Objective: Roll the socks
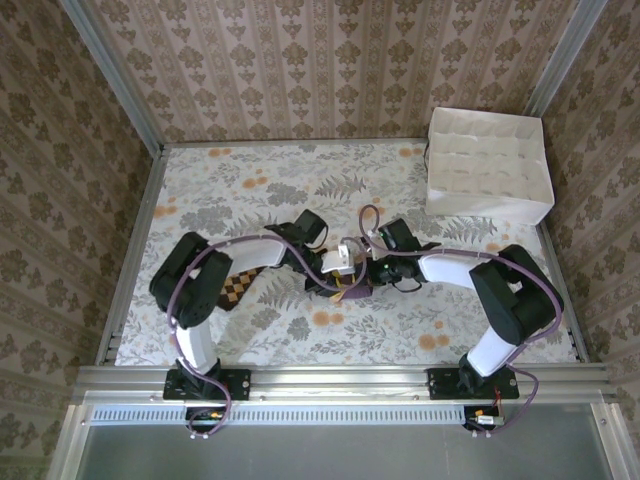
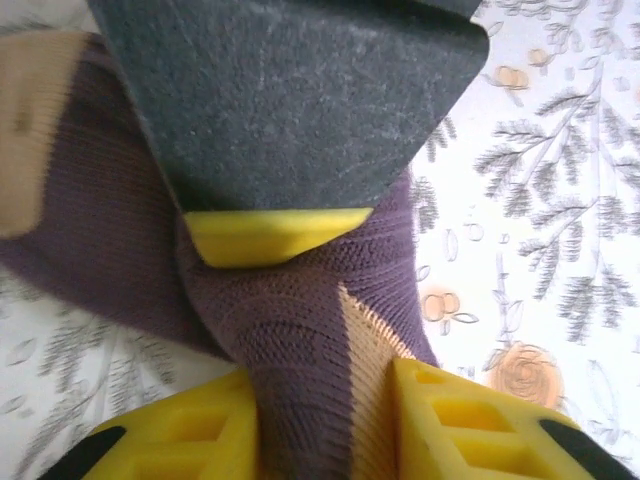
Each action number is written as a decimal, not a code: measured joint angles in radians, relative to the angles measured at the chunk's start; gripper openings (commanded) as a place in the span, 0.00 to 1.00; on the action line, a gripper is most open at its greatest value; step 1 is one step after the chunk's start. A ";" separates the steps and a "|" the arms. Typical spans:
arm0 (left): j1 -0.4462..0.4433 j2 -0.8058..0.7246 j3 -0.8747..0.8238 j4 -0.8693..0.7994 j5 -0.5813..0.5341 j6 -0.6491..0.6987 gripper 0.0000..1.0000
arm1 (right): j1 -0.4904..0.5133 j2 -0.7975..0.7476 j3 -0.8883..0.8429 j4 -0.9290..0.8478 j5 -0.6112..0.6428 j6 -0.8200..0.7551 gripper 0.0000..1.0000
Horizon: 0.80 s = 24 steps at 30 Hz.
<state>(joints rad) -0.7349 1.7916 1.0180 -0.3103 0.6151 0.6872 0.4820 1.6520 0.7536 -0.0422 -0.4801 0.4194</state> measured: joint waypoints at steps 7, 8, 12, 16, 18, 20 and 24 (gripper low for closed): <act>-0.051 -0.232 -0.319 0.397 -0.196 0.080 0.46 | -0.010 0.019 0.018 -0.016 0.006 0.031 0.00; -0.067 -0.242 -0.345 0.441 -0.225 0.095 0.46 | -0.011 0.019 0.019 -0.018 0.006 0.031 0.00; -0.143 -0.249 -0.424 0.612 -0.366 0.156 0.50 | -0.012 0.021 0.020 -0.019 0.006 0.031 0.00; -0.222 -0.249 -0.476 0.740 -0.498 0.197 0.54 | -0.013 0.021 0.020 -0.019 0.007 0.034 0.00; -0.241 -0.249 -0.492 0.777 -0.539 0.198 0.54 | -0.013 0.021 0.020 -0.019 0.007 0.034 0.00; -0.247 -0.257 -0.497 0.788 -0.558 0.197 0.54 | -0.013 0.021 0.020 -0.019 0.010 0.034 0.00; -0.247 -0.313 -0.507 0.785 -0.568 0.187 0.55 | -0.013 0.021 0.020 -0.019 0.013 0.035 0.00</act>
<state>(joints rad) -0.9821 1.4784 0.5110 0.4751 0.0475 0.8745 0.4690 1.6733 0.7734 -0.0612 -0.4667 0.4545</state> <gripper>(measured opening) 0.549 0.104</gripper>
